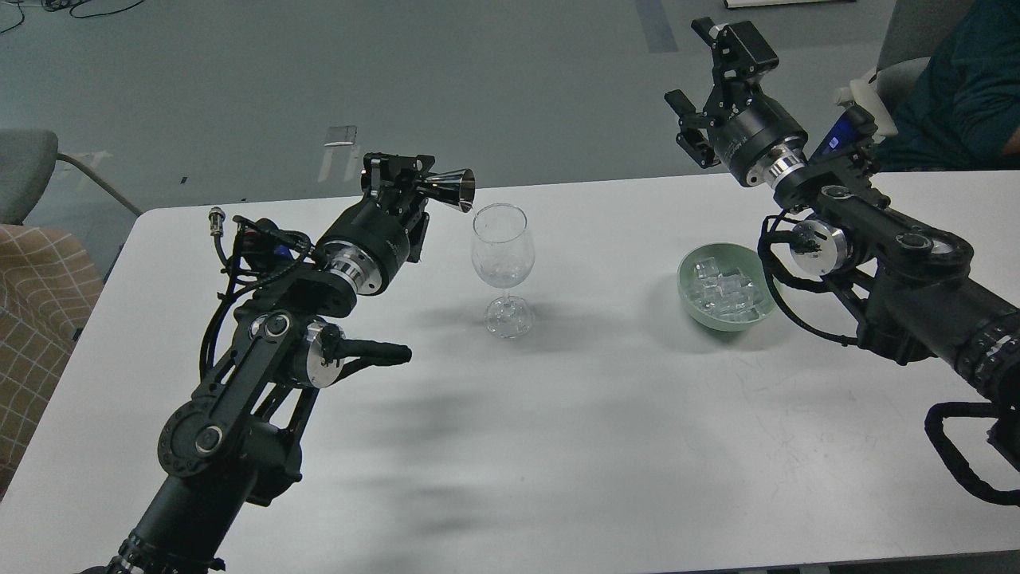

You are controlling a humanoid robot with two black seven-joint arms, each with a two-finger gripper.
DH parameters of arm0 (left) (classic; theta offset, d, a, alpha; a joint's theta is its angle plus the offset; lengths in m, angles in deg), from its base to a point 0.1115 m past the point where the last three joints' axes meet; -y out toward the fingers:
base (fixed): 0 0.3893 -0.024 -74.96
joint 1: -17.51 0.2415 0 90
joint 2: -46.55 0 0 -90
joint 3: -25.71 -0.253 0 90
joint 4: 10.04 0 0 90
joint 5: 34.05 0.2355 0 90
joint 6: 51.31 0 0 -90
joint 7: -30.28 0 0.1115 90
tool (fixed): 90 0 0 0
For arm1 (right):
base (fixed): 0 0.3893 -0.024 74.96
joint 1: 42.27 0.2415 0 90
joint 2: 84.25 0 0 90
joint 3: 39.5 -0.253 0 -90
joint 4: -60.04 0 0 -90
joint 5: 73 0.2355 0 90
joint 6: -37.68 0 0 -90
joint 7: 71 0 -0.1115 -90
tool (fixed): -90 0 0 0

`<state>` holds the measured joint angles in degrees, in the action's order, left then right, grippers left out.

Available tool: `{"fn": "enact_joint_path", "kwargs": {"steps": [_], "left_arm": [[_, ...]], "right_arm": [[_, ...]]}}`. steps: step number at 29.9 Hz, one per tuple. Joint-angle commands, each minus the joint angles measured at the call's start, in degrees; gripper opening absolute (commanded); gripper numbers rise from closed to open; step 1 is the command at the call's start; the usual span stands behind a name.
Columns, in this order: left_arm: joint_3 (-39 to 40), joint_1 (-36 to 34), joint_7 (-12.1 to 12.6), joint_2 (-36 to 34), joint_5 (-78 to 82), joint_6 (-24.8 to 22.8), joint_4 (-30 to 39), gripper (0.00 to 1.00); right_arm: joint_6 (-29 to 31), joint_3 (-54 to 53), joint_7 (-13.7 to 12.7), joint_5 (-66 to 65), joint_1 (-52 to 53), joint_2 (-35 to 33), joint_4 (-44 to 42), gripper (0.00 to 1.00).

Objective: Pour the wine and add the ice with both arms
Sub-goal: 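Rotate the jigger back upright beside the glass with the left gripper, then carry the jigger back and lower it onto the table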

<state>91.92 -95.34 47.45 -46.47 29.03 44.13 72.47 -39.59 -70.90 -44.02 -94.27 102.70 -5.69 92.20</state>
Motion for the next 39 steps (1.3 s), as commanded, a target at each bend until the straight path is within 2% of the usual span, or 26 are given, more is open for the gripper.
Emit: {"fn": "enact_joint_path", "kwargs": {"steps": [1, 13, 15, 16, 17, 20, 27, 30, 36, 39], "left_arm": [[-0.5, 0.0, 0.0, -0.1, 2.0, 0.0, 0.5, 0.0], [-1.6, -0.4, 0.1, 0.1, 9.5, 0.0, 0.8, 0.0], [-1.4, -0.4, 0.4, 0.3, 9.1, 0.1, 0.8, 0.0], [-0.4, -0.4, 1.4, 0.6, 8.2, 0.4, 0.8, 0.0], [0.1, -0.5, 2.7, 0.6, 5.5, 0.8, 0.8, 0.0], [3.3, -0.7, 4.3, 0.6, -5.5, 1.7, 0.9, 0.0], [11.4, -0.5, 4.5, -2.8, -24.0, 1.5, 0.9, 0.0], [17.8, 0.5, 4.4, -3.5, -37.7, -0.1, 0.9, 0.0], [25.5, 6.6, 4.4, -3.4, -53.8, -0.6, 0.6, 0.0], [27.6, 10.3, 4.4, -2.7, -55.0, -3.9, 0.5, 0.0]], "right_arm": [[-0.1, 0.0, 0.0, 0.0, 0.0, 0.0, 0.0, 1.0], [-0.1, -0.1, 0.0, 0.0, 0.0, 0.0, 0.0, 1.0], [0.0, -0.1, 0.0, 0.0, 0.0, 0.0, 0.0, 1.0], [0.0, 0.0, 0.0, 0.0, 0.0, 0.0, 0.0, 1.0], [-0.1, -0.1, 0.0, 0.0, 0.0, 0.0, 0.0, 1.0], [0.0, 0.0, 0.0, 0.0, 0.0, -0.1, 0.0, 1.0], [0.0, -0.1, 0.0, 0.0, 0.0, 0.0, 0.0, 1.0], [-0.1, 0.0, 0.0, 0.0, 0.0, 0.4, 0.0, 1.0], [0.0, 0.0, 0.0, 0.0, 0.0, 0.6, 0.0, 1.0], [0.0, 0.0, 0.0, 0.0, 0.0, 0.8, 0.0, 1.0]]}}
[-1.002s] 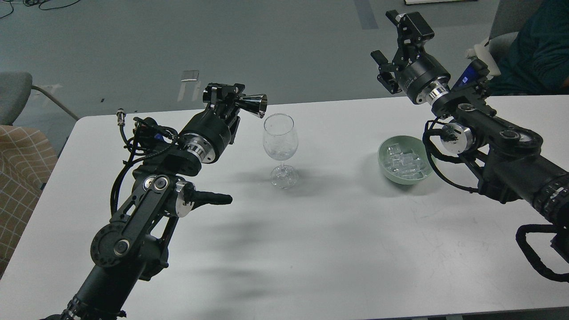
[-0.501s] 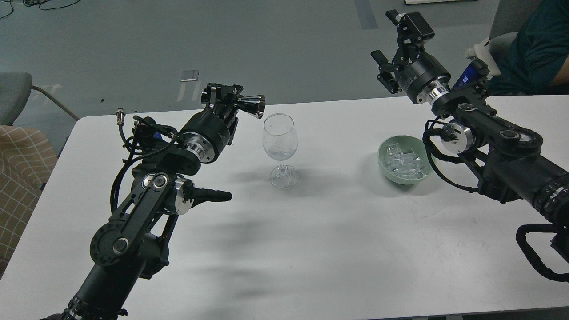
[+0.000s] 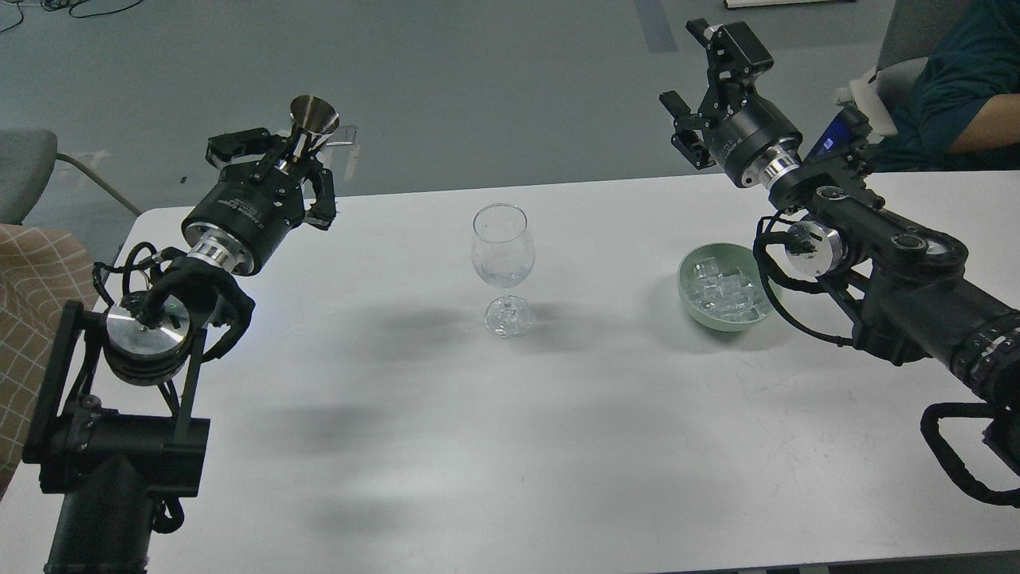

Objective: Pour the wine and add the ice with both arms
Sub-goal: 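Carry the jigger back and lower it onto the table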

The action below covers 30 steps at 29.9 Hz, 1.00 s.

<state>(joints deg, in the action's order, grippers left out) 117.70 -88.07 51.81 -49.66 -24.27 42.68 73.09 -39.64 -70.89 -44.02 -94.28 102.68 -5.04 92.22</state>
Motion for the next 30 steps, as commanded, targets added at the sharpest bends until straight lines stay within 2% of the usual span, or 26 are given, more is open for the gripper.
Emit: {"fn": "enact_joint_path", "kwargs": {"steps": [1, 4, 10, 13, 15, 24, 30], "left_arm": [[2.4, 4.8, 0.1, 0.7, -2.2, -5.0, -0.4, 0.0], [2.6, 8.7, 0.0, 0.9, -2.6, -9.4, -1.7, 0.0], [3.5, 9.3, -0.6, 3.0, -2.7, -11.5, -6.2, 0.02], [4.6, 8.8, -0.5, 3.1, -2.7, -19.3, -12.4, 0.05], [4.4, 8.7, -0.5, 3.0, -2.7, -20.5, -14.6, 0.06], [4.6, 6.2, -0.5, 2.6, -2.7, -21.7, -21.9, 0.15], [4.4, 4.6, -0.6, 2.4, -2.6, -21.7, -23.3, 0.18]], "right_arm": [[0.0, 0.0, 0.0, 0.0, -0.1, 0.2, 0.0, 1.0], [0.0, 0.0, 0.0, -0.1, -0.1, 0.2, 0.0, 1.0], [0.0, 0.0, 0.0, -0.1, -0.1, 0.2, 0.0, 1.0], [0.0, 0.0, 0.0, -0.1, -0.1, 0.3, 0.0, 1.0], [0.0, 0.0, 0.0, -0.1, -0.1, 0.2, 0.0, 1.0], [0.0, 0.0, 0.0, -0.1, -0.3, 0.1, 0.0, 1.0], [0.0, 0.0, 0.0, -0.1, -0.4, 0.1, 0.0, 1.0]]}}
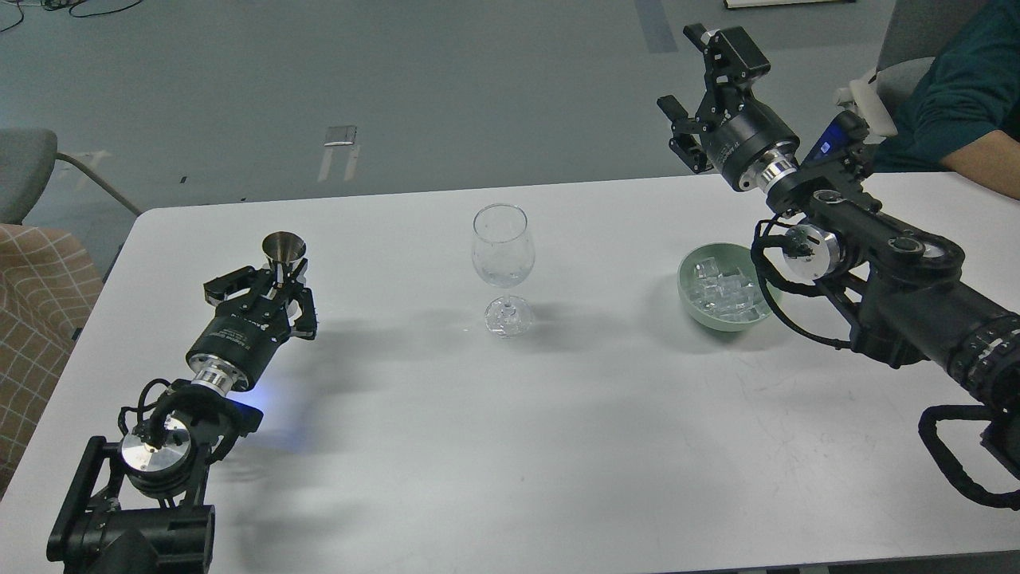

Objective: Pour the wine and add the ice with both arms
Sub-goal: 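Carry the jigger back and lower it onto the table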

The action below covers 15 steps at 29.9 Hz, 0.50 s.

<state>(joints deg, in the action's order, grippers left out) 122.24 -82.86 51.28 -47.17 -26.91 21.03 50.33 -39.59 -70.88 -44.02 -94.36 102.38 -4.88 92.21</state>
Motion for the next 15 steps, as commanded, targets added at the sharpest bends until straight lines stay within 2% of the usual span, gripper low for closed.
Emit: {"fn": "enact_joint_path", "kwargs": {"steps": [1, 15], "left_arm": [[-0.1, -0.8, -0.1, -0.1, 0.1, 0.1, -0.8, 0.18], [-0.3, -2.4, -0.7, -0.1, 0.5, 0.1, -3.2, 0.29]], "right_arm": [[-0.1, 0.0, 0.0, 0.0, -0.1, 0.1, 0.0, 1.0], [-0.2, 0.0, 0.0, 0.0, -0.1, 0.1, -0.1, 1.0]]}}
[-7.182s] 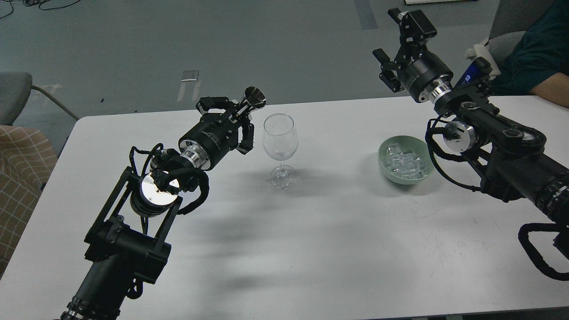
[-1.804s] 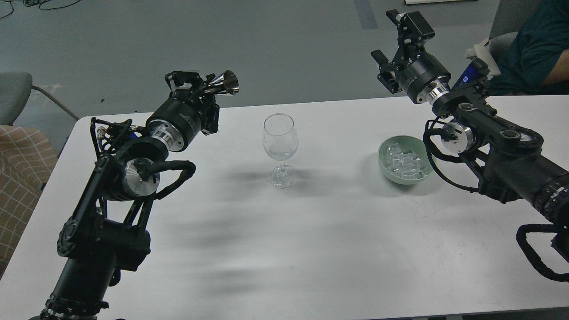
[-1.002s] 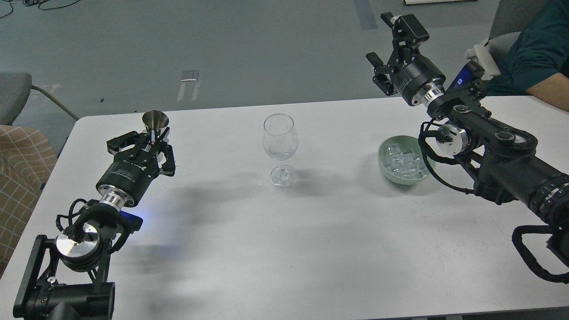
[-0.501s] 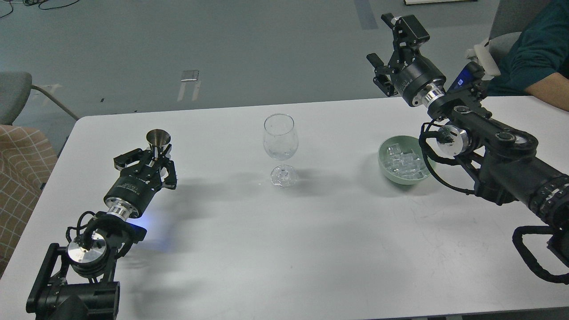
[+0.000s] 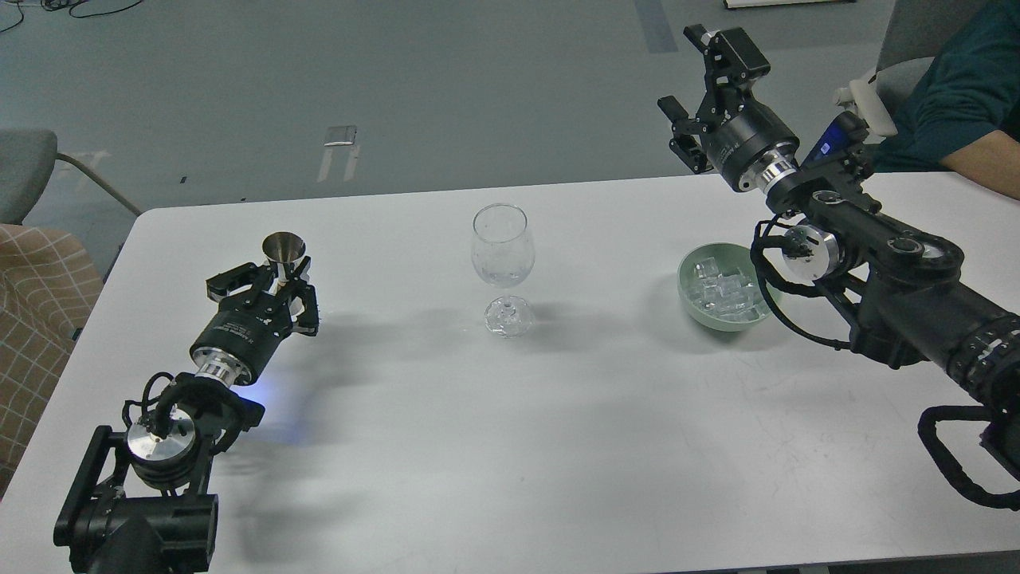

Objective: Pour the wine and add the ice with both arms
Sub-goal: 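Carry the jigger back and lower it onto the table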

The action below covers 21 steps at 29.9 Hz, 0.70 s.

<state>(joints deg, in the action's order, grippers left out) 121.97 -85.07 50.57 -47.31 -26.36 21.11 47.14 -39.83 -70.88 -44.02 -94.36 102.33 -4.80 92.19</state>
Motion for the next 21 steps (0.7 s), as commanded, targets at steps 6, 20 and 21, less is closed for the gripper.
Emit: {"fn": "enact_joint_path", "kwargs": {"steps": [6, 20, 21], "left_arm": [[-0.1, -0.2, 0.0, -0.1, 0.1, 0.0, -0.1, 0.29], [-0.3, -0.3, 0.0, -0.3, 0.4, 0.0, -0.1, 0.36], [-0.4, -0.2, 0.0, -0.4, 0.4, 0.0, -0.1, 0.36]], "right_arm": [[0.0, 0.0, 0.0, 0.0, 0.0, 0.0, 0.0, 1.0], [0.0, 0.0, 0.0, 0.0, -0.1, 0.0, 0.0, 1.0], [0.0, 0.0, 0.0, 0.0, -0.2, 0.0, -0.1, 1.0]]}}
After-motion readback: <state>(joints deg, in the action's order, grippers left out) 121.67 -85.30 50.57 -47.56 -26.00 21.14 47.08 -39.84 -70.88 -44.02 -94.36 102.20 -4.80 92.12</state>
